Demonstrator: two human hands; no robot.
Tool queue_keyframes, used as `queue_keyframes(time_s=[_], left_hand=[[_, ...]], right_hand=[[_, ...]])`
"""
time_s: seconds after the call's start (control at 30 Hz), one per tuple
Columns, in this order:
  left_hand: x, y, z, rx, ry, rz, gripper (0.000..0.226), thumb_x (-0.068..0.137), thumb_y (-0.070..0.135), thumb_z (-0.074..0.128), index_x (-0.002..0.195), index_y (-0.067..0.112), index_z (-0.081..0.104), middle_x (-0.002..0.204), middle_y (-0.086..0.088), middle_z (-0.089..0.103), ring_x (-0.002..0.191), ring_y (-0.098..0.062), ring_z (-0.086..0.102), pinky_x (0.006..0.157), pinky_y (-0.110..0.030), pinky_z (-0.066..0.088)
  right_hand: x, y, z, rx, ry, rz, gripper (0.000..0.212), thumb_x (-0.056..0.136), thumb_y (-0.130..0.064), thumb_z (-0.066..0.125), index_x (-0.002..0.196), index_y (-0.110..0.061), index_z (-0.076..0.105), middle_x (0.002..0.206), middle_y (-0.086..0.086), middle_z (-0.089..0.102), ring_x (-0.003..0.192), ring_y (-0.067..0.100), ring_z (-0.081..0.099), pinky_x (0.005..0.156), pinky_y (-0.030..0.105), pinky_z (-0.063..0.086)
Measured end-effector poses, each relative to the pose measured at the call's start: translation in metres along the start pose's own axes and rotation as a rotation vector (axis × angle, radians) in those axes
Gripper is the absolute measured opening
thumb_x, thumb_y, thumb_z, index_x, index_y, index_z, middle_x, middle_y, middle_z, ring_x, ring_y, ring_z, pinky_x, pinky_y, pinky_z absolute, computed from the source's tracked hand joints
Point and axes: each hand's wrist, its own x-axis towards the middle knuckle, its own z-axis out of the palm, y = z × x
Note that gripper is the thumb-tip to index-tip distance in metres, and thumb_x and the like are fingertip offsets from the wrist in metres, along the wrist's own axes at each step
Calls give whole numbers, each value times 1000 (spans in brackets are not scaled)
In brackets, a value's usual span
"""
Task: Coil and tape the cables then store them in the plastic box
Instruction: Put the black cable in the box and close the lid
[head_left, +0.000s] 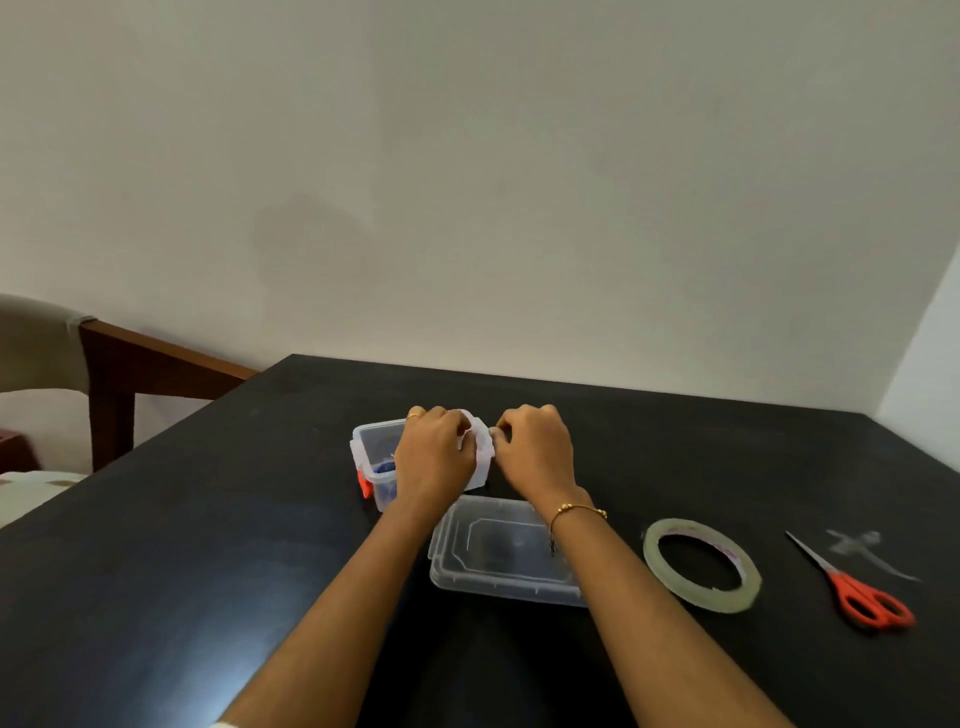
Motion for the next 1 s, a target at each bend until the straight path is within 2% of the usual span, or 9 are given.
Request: queue_keyframes(time_s=[0.07, 0.17, 0.37, 0.53, 0.63, 0.7, 0.77, 0.87, 1.0], left_hand=[[-21, 9, 3, -25, 41, 59, 19, 89, 20, 57, 92, 4, 67, 99, -12, 68, 98, -26, 57, 83, -33, 46], [-50, 20, 6, -3, 35, -19, 22, 91, 23, 53, 95, 5, 67, 102, -10, 68, 95, -22, 59, 77, -28, 48], [-77, 22, 0, 182, -138, -237, 28, 91, 20, 48, 114, 10, 60, 115, -9, 62, 106, -26, 56, 81, -32, 48], [-86, 30, -5, 250, -260, -294, 25, 92, 20, 45, 109, 11, 61, 111, -8, 65, 104, -24, 58, 84, -33, 45], [-87, 32, -9, 124, -205, -372, 22, 91, 18, 48, 104, 9, 64, 104, -8, 67, 97, -23, 61, 80, -32, 49], [-85, 32, -14, -2, -113, -435, 20, 91, 17, 50, 103, 7, 63, 102, -10, 67, 92, -24, 63, 78, -32, 51], [-80, 33, -21, -92, -7, -418, 19, 91, 16, 51, 103, 8, 64, 102, -9, 67, 91, -23, 63, 78, -31, 51], [-66, 35, -32, -226, 142, -362, 20, 90, 16, 54, 102, 7, 67, 101, -8, 68, 90, -21, 62, 77, -26, 46], [-37, 16, -47, -323, 245, -442, 17, 86, 15, 59, 96, 7, 70, 92, -8, 69, 82, -19, 62, 73, -27, 46]], right_hand=[[-15, 4, -8, -6, -6, 53, 22, 93, -23, 50, 94, -8, 66, 95, 8, 66, 95, 20, 53, 80, 31, 50], [-41, 13, -20, -33, -87, 151, 18, 92, -20, 52, 99, -8, 64, 103, 9, 62, 100, 22, 53, 85, 35, 50], [-82, 27, -36, -145, -234, 346, 22, 91, -19, 52, 111, -10, 57, 118, 11, 54, 113, 27, 47, 92, 35, 45], [-95, 30, -33, -180, -285, 385, 29, 92, -19, 52, 118, -8, 54, 121, 12, 57, 113, 27, 50, 93, 34, 45], [-97, 33, -30, -151, -209, 408, 27, 91, -18, 53, 116, -7, 56, 117, 11, 59, 111, 25, 51, 91, 32, 46], [-95, 37, -28, -66, -87, 442, 22, 90, -16, 54, 110, -6, 59, 112, 11, 61, 107, 24, 54, 90, 31, 49], [-89, 40, -28, 26, 54, 449, 19, 90, -12, 55, 105, -4, 62, 109, 12, 62, 104, 24, 55, 88, 32, 51], [-74, 38, -29, 157, 174, 385, 17, 90, -6, 53, 102, 0, 63, 107, 15, 62, 101, 27, 56, 84, 31, 50], [-47, 25, -23, 289, 252, 284, 21, 90, -6, 53, 108, 0, 62, 109, 16, 63, 101, 27, 58, 83, 30, 49]])
